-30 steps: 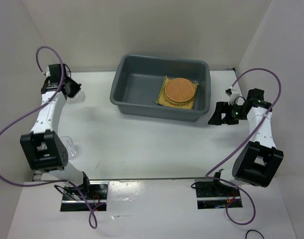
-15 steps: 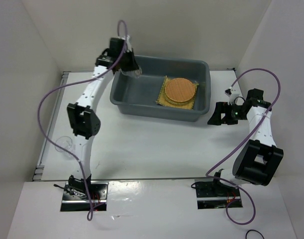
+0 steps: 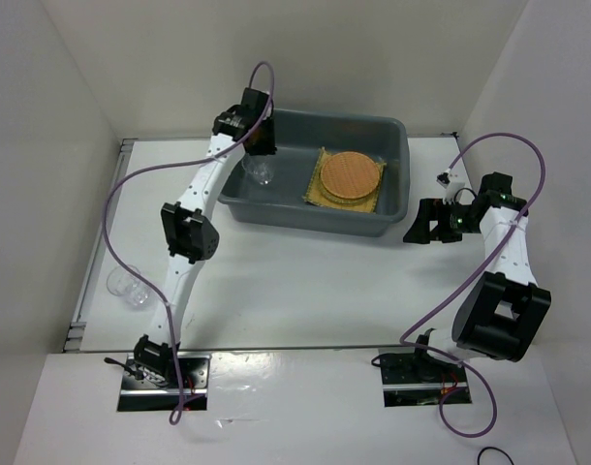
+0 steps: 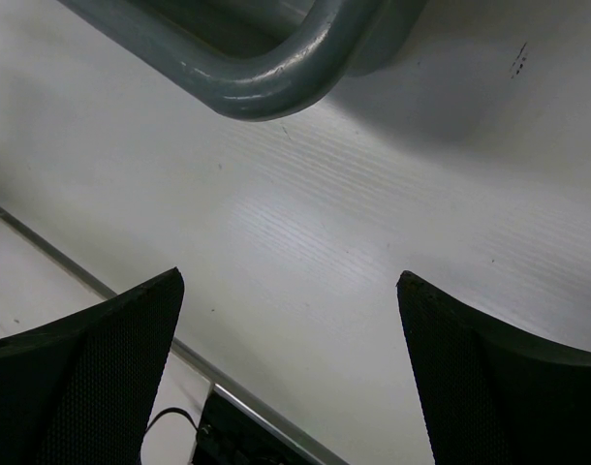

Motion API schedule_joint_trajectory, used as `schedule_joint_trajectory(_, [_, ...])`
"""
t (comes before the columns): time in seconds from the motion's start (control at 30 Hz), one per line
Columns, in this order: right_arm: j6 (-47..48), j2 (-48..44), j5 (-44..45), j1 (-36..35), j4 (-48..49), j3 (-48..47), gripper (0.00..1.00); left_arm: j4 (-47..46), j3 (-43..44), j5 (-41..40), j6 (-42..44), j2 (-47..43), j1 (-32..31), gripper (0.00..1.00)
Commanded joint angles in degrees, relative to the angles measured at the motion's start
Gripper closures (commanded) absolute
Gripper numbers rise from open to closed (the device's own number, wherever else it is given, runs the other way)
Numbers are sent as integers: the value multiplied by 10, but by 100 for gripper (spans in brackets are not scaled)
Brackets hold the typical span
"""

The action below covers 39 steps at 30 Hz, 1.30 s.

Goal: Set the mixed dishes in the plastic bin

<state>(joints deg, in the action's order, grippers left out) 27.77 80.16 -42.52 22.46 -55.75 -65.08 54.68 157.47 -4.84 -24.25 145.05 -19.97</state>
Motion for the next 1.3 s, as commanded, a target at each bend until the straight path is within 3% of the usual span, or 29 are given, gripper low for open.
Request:
schedule_joint_trajectory(0.0, [8,-17,-13,4,2,3,5,27,83,-9,-5,49,-22,62])
schedule_joint_trajectory(0.07, [8,-17,-13,4,2,3,5,61,140,-9,-11,87,-22,52])
schedule_joint_trajectory(0.13, [8,-17,-13,4,2,3,5,85,222,-9,-11,113,-22,50])
schedule_joint_trajectory(0.23, [8,-17,-13,4,2,3,5,97,223,-21,-17,105,-22,42])
schedule_joint_trajectory(0.43, [8,-11,-13,4,7,3,5,130,218,-197,-42,8,-29,41])
schedule_joint_trajectory(0.47, [8,-5,-13,4,7,3,5,130,218,-215,-48,-10,-29,32])
schedule_joint_trajectory(0.6, [8,7,-13,4,7,3,5,136,218,-158,-42,-15,1,32])
schedule_joint_trajectory(0.77, [8,12,-13,4,7,3,5,141,218,-56,-32,35,-6,26])
schedule_joint_trajectory(0.97, [8,5,-13,4,7,3,5,198,210,-134,-66,52,-19,23])
schedule_joint_trajectory(1.1, [28,0,-36,4,-13,-16,5,198,198,-167,-87,7,-19,23])
schedule_joint_trajectory(1.2, [28,25,-62,-8,-6,-76,5,198,197,-162,-78,-34,-19,22])
schedule_joint_trajectory(1.27, [4,52,-40,-56,27,-159,5,198,155,-131,-78,-53,-13,22])
